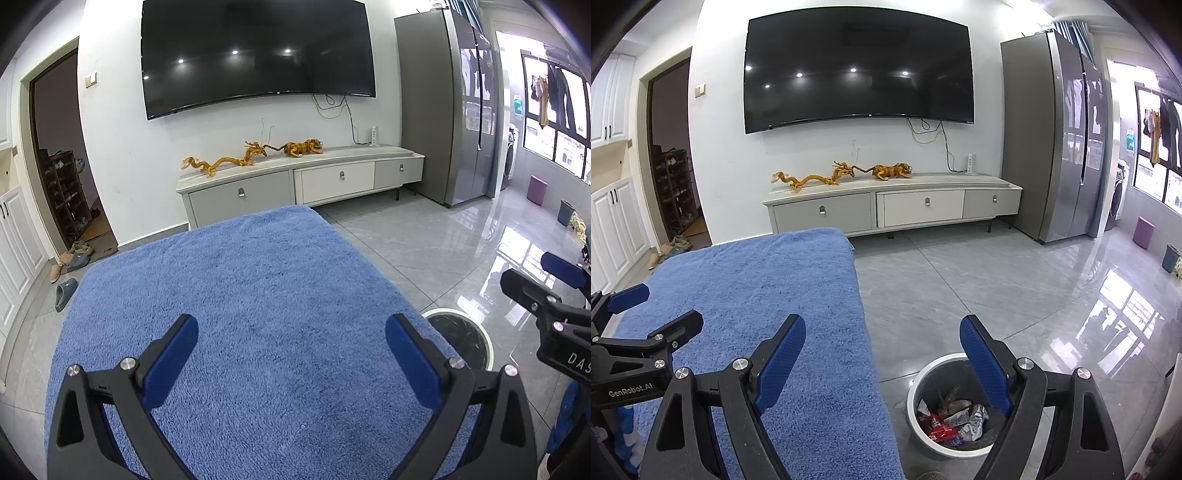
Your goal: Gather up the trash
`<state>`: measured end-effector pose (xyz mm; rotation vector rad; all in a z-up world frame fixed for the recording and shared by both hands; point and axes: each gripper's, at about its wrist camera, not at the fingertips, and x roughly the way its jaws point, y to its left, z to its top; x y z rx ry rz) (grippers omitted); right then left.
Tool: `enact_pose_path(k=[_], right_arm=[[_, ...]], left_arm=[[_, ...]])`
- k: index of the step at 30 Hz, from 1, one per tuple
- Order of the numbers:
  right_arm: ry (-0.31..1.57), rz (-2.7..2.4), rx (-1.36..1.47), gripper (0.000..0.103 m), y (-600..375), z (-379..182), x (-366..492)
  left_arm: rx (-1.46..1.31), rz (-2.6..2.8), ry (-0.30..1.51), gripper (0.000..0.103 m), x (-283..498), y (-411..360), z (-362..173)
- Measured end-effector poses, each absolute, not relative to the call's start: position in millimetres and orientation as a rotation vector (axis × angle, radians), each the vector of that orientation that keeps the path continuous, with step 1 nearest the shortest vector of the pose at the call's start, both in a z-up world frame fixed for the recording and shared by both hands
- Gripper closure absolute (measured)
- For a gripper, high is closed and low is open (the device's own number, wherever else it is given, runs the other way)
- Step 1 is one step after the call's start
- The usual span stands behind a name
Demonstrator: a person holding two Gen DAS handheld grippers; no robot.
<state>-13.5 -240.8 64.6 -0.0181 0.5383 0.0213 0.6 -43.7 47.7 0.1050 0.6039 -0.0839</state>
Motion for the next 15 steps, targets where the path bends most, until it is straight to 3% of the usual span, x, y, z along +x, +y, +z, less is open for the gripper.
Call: enact_pose_path(k=[15], right_arm=[[0.547, -0.003, -0.017, 0.018, -245.4, 63.0, -11.1]], left_arm=[[0.107, -0.090, 0.607, 0.001, 2.0, -43.9, 47.8]])
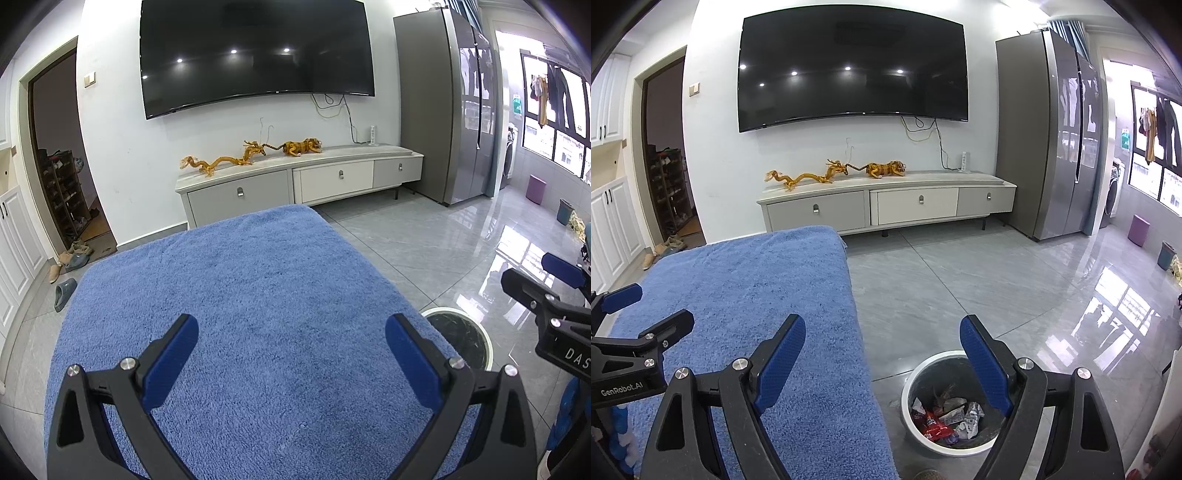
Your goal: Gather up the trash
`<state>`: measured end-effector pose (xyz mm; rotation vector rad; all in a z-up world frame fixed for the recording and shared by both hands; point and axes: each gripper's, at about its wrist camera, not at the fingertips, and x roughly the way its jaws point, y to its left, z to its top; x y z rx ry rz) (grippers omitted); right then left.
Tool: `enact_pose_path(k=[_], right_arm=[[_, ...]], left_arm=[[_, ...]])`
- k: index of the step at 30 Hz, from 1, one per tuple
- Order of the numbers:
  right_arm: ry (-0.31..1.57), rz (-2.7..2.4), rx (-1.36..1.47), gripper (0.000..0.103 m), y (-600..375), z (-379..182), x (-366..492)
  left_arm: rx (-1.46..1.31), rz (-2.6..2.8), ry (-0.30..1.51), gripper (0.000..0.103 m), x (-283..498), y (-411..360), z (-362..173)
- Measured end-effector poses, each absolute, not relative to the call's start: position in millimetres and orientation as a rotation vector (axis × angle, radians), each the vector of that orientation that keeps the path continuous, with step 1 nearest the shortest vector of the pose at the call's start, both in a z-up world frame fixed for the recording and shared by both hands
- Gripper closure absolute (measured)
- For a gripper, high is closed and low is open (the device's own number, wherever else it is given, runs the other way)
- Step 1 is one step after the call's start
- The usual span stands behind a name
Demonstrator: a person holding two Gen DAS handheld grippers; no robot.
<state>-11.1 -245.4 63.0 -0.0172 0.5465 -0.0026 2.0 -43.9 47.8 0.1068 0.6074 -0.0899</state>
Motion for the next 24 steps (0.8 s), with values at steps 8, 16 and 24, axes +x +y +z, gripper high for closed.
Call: enact_pose_path(k=[8, 16, 24], right_arm=[[0.547, -0.004, -0.017, 0.018, -245.4, 62.8, -10.6], [0.549, -0.012, -0.017, 0.018, -247.2, 60.2, -10.5], [0.555, -0.017, -0.016, 0.018, -248.2, 58.6, -10.1]], left_arm=[[0.101, -0.084, 0.612, 0.001, 5.2, -40.2, 45.2], [0.107, -0.086, 0.613, 0.001, 6.8, -38.4, 44.5], [0.106, -0.087, 0.614, 0.001, 6.5, -38.4, 43.5]])
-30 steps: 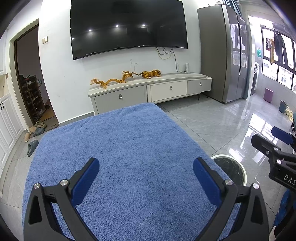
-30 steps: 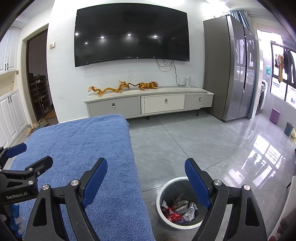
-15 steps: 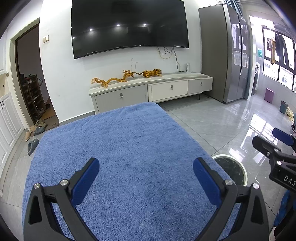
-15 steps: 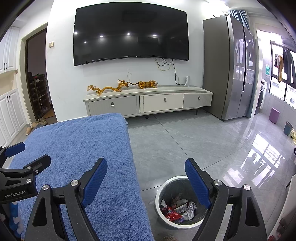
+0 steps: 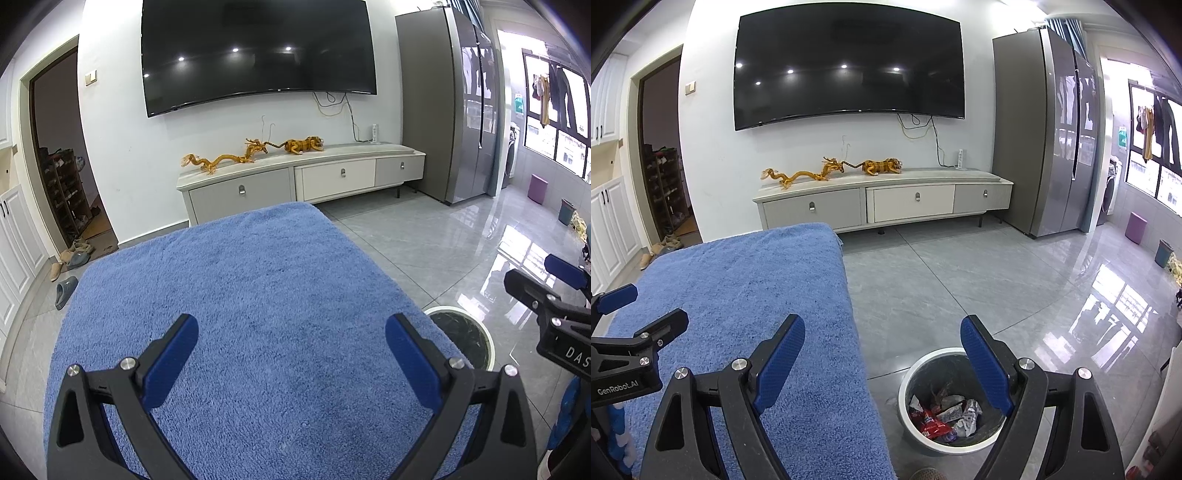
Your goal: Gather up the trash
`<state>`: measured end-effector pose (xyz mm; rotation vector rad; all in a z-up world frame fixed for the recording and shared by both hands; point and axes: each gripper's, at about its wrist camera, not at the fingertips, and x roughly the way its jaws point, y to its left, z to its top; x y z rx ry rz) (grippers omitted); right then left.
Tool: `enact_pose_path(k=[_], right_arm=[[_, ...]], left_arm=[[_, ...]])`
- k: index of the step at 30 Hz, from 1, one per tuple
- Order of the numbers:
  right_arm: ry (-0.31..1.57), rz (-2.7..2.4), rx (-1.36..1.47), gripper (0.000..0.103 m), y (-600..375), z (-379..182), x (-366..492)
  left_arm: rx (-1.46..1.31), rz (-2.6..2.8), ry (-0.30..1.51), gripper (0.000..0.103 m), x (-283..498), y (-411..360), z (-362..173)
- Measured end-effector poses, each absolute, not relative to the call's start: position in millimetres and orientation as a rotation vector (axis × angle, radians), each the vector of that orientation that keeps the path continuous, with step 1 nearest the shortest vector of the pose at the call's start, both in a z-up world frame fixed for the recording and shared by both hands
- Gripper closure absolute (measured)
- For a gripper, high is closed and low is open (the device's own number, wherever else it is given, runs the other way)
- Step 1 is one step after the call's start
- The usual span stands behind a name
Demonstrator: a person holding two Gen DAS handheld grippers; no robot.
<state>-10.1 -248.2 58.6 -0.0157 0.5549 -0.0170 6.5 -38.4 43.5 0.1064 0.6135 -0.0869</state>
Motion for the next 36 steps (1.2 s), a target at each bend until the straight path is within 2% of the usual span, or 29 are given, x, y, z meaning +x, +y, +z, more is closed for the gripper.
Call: enact_pose_path(k=[36], right_arm=[[0.558, -0.027, -0.013, 0.017, -255.1, 54.8, -15.1]], left_arm=[[0.106, -0.096, 0.623, 0.001, 5.6, -36.9, 33.8]])
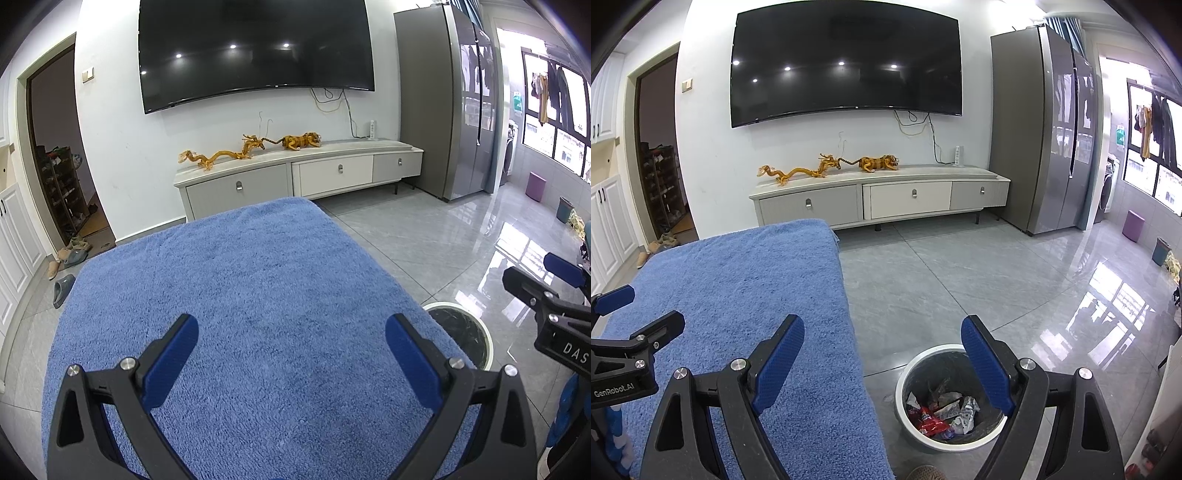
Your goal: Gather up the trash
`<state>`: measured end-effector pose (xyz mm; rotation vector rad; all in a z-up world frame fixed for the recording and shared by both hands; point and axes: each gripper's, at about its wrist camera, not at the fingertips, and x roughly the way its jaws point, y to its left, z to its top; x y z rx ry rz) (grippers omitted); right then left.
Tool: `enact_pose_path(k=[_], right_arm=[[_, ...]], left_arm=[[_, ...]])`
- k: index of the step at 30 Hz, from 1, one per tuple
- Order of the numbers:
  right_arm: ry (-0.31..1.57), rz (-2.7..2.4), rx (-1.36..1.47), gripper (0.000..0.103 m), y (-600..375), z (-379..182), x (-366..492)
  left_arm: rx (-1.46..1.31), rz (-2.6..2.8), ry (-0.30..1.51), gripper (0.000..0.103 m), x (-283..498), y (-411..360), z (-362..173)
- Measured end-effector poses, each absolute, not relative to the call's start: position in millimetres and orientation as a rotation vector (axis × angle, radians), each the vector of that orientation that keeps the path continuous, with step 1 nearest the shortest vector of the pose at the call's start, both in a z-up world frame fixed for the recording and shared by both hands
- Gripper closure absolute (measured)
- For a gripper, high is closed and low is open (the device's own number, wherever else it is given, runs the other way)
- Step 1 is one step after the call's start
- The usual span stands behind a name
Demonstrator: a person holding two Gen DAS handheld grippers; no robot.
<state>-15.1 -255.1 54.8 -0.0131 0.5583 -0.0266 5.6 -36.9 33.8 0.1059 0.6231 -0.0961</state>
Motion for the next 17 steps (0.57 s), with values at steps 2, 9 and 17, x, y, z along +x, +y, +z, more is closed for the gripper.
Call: enact_pose_path(k=[2, 9, 17], right_arm=[[0.558, -0.029, -0.013, 0.017, -256.4, 54.4, -15.8], [0.561, -0.032, -0.014, 0.016, -258.5, 54.5, -16.1], [0.562, -0.034, -0.014, 0.016, -259.5, 55.5, -16.8]], left_arm=[[0.106, -0.095, 0.624, 0.001, 5.9, -36.9, 33.7], [0.106, -0.096, 0.624, 0.001, 6.1, -36.8, 34.2], [0.105, -0.099, 0.627, 0.001, 7.0, -35.8, 33.4]])
